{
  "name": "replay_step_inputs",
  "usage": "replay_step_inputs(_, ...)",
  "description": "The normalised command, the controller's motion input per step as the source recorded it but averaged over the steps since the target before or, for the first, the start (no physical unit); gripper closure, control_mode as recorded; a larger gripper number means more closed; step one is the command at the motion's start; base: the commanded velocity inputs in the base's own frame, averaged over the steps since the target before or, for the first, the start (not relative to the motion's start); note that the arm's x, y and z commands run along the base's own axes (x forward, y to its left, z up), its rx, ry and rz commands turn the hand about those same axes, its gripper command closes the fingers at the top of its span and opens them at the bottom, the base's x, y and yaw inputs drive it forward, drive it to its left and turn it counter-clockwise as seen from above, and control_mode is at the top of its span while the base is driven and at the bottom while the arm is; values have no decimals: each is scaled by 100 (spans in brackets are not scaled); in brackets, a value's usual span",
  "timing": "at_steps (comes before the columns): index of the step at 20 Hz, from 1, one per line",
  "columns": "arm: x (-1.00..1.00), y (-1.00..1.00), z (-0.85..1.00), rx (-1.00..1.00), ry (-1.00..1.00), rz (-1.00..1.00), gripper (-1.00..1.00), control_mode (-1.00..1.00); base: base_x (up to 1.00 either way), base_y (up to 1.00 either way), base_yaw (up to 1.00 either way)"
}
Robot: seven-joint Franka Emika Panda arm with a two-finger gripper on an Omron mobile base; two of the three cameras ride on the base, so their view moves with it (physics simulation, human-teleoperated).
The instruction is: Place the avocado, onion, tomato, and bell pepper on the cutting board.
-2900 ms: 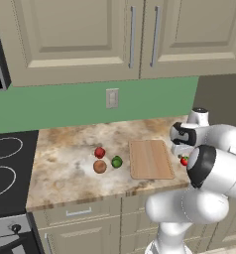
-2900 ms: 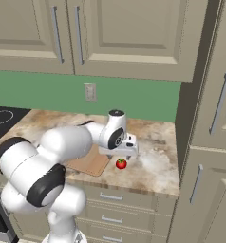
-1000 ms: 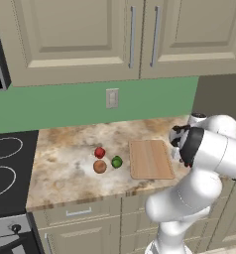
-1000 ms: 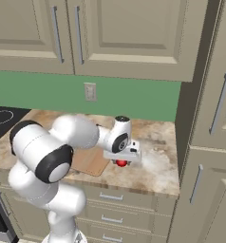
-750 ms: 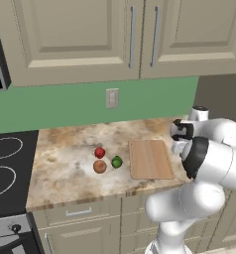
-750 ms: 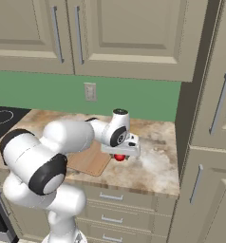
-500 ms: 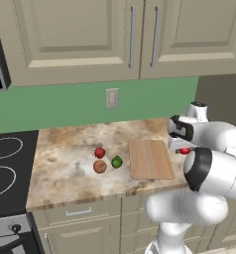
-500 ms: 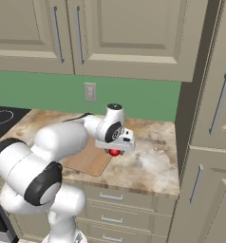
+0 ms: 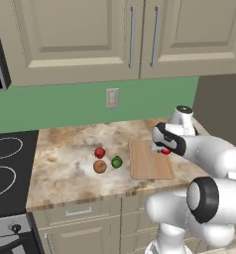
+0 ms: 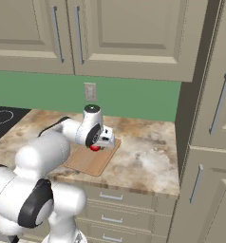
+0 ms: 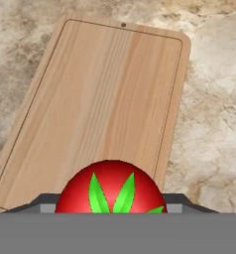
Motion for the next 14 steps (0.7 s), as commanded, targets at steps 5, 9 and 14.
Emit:
replay_step_inputs(5,0,54,0,0,-5,0,100,-100,0,0,0)
replay_step_inputs(9,16,22,0,0,0,0,100,-100,0,0,0)
replay_step_inputs(14,47,16,0,0,9,0,100,-100,0,0,0)
